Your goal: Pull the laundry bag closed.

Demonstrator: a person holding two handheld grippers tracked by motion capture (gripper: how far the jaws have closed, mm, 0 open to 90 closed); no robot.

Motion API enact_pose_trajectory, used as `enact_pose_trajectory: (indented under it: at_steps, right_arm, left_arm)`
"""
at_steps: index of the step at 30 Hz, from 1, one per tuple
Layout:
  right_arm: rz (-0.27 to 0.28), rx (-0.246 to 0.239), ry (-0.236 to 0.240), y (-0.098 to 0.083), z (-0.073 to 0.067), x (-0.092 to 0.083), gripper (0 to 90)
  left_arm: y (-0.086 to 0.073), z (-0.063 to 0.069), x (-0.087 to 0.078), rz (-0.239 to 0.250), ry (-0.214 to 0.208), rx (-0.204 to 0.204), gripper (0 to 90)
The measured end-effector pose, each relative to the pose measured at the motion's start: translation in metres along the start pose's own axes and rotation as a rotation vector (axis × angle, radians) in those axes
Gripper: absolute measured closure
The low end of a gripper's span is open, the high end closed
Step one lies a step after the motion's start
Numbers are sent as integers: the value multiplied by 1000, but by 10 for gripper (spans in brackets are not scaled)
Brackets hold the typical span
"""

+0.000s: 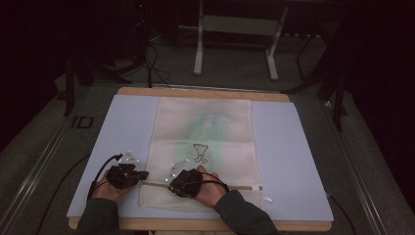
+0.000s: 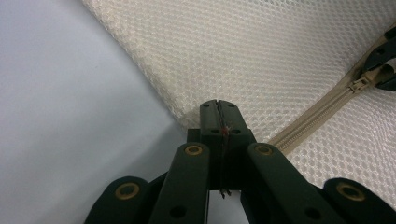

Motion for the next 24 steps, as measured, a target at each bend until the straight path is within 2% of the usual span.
enact_pose_trajectory:
  at_steps: [24]
  right_arm:
    - [-12,8,-1,-13,2,-10,822]
  left_arm:
    - [0,0,0,1,-1,-1,897]
Point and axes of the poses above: each handheld gripper's, and its own axes: x roughly forward along the jaws, y roughly out of its top, z roughly to its right, the point moved 9 cm from there along x, roughly forward along the jaws, and after that the axes turned 1 degree about -z, right-handed, at the moved point
